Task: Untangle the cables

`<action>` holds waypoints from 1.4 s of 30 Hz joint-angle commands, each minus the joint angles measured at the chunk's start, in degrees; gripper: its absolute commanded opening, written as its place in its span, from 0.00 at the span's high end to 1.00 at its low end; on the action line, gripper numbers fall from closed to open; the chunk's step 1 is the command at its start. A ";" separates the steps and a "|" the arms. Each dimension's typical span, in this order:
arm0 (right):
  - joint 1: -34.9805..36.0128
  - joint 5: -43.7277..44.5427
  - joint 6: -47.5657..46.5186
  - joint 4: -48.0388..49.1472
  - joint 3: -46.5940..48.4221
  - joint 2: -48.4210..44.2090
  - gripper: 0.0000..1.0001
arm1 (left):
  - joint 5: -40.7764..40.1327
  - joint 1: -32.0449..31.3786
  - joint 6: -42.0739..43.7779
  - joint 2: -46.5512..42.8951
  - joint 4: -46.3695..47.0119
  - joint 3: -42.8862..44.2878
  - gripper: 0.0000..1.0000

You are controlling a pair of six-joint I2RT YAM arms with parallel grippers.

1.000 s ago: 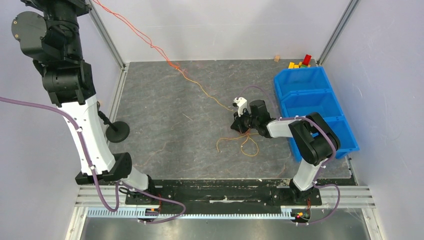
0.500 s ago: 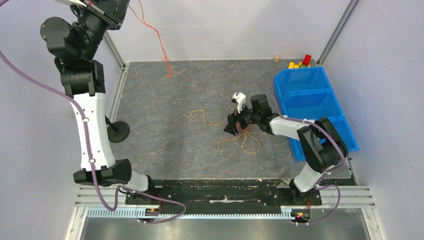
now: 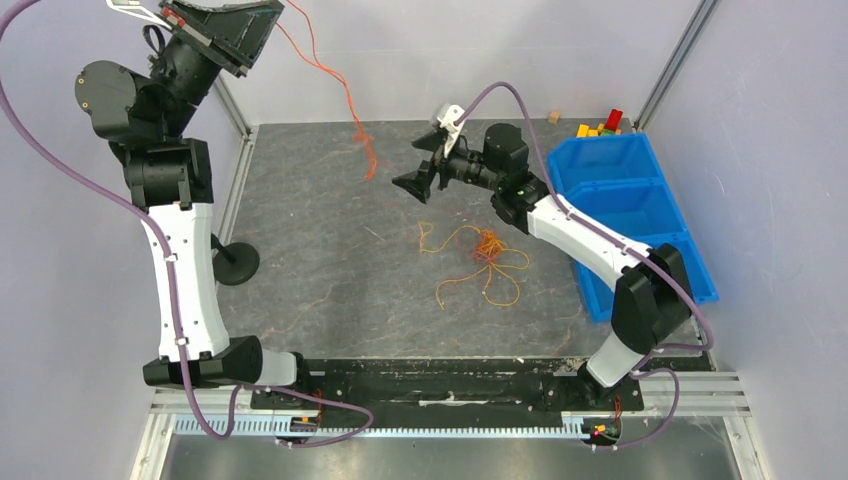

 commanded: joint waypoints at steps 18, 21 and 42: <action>0.67 9.50 -5.68 -3.18 -0.15 6.33 1.00 | -3.13 -0.57 6.36 0.25 -2.13 7.75 0.98; -2.97 12.14 -12.90 -11.34 -5.90 8.53 1.00 | -5.79 -0.11 7.11 2.26 -5.06 13.31 0.98; -5.52 7.62 -19.89 -27.41 -10.53 10.75 0.48 | -9.36 0.15 4.58 5.89 -7.01 16.43 0.98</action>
